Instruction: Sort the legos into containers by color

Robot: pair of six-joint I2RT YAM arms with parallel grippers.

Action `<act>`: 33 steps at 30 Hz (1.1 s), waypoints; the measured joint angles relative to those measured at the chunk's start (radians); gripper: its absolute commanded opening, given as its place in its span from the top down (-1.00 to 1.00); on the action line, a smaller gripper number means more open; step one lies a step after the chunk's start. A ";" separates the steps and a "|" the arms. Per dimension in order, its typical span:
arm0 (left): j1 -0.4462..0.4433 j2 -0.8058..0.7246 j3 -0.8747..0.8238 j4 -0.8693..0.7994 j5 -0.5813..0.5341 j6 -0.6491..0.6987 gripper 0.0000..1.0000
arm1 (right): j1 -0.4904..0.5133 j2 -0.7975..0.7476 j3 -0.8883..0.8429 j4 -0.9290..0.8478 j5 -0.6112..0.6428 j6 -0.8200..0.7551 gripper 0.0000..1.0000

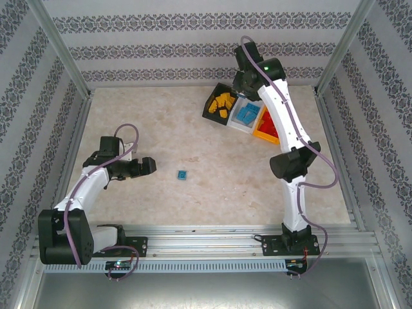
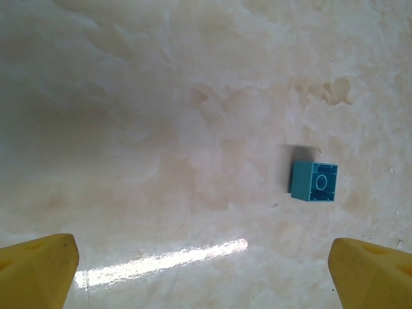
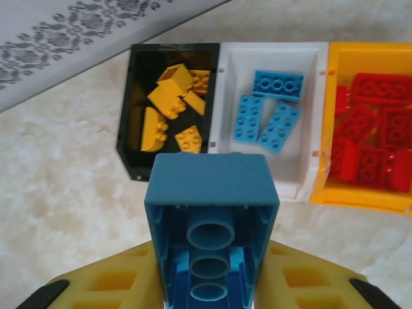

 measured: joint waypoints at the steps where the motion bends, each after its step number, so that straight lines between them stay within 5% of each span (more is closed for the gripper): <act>1: 0.000 0.003 0.000 0.000 0.000 0.000 -1.00 | -0.008 0.013 0.000 0.002 0.005 -0.012 0.31; 26: -0.053 0.154 0.064 0.054 0.042 -0.137 -1.00 | -0.230 0.357 0.000 0.238 -0.213 0.047 0.27; 33: -0.063 0.217 0.111 0.087 0.043 -0.166 -1.00 | -0.230 0.374 0.000 0.261 -0.260 0.087 -0.03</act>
